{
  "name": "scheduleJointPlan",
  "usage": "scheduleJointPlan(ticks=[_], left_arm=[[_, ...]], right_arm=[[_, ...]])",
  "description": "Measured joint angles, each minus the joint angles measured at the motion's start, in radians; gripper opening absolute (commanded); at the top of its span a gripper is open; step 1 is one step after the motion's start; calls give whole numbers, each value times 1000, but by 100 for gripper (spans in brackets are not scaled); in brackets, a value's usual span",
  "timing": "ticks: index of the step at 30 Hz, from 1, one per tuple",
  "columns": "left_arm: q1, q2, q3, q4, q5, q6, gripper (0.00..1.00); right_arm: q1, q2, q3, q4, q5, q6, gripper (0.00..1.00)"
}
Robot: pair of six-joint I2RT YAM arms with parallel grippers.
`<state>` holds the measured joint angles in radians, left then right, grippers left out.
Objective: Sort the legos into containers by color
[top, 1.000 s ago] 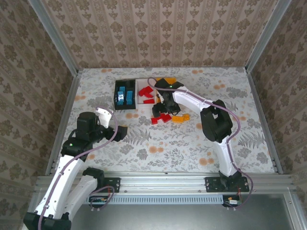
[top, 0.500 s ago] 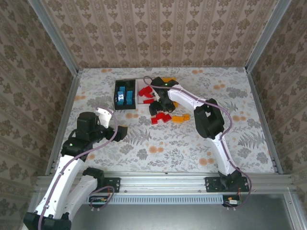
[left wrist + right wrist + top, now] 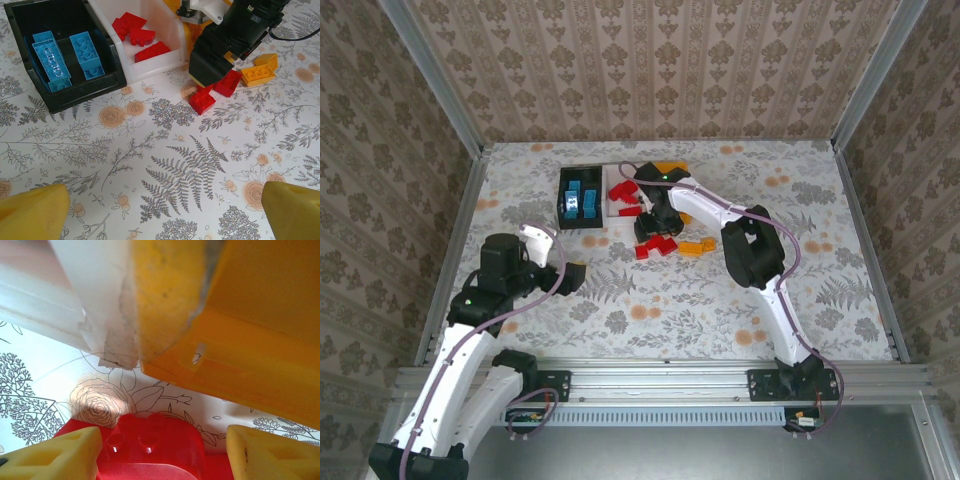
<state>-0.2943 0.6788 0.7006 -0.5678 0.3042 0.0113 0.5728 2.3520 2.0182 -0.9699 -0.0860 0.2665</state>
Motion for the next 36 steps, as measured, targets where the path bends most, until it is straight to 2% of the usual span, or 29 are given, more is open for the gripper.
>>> scheduleJointPlan(ticks=[5, 14, 21, 25, 30, 36], left_arm=[[0, 0, 0, 0, 3, 0, 100], [0, 0, 0, 0, 7, 0, 100], [0, 0, 0, 0, 7, 0, 100], [-2, 0, 0, 0, 7, 0, 100], [-8, 0, 0, 0, 7, 0, 100], [-8, 0, 0, 0, 7, 0, 100]], right_arm=[[2, 1, 1, -2, 6, 2, 58], [18, -11, 1, -2, 23, 29, 56], [34, -109, 1, 54, 19, 68, 54], [37, -127, 53, 80, 8, 82, 59], [44, -72, 195, 17, 26, 74, 64], [47, -48, 120, -43, 63, 65, 69]])
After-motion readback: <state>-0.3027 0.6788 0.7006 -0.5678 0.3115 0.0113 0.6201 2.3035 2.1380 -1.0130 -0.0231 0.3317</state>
